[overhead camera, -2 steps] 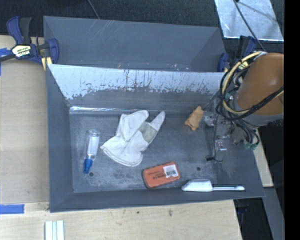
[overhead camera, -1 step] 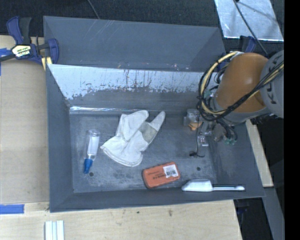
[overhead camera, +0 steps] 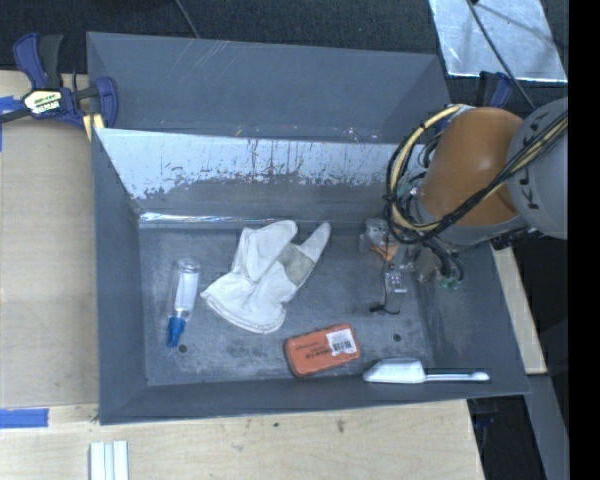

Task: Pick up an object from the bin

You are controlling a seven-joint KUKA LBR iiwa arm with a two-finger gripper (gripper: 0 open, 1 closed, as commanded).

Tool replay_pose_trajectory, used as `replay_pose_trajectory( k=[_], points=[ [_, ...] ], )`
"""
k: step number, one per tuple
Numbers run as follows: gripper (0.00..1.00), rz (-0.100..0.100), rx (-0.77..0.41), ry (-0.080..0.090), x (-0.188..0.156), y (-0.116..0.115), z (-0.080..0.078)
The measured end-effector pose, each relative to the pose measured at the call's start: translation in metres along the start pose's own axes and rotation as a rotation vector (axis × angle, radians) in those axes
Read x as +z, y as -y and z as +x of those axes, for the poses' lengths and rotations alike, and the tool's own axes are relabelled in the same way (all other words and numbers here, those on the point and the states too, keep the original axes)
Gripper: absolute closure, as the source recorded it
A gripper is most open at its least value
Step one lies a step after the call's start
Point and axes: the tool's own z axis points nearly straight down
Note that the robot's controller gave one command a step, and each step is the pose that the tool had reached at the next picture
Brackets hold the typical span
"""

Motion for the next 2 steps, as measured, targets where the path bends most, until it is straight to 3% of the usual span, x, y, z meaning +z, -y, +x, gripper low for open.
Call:
replay_pose_trajectory(
  k=[1,2],
  points=[
    [0.0,-0.003,-0.094,-0.013,-0.031,0.015,0.02],
    [0.0,0.0,-0.126,-0.003,-0.082,-0.006,0.002]
  ],
)
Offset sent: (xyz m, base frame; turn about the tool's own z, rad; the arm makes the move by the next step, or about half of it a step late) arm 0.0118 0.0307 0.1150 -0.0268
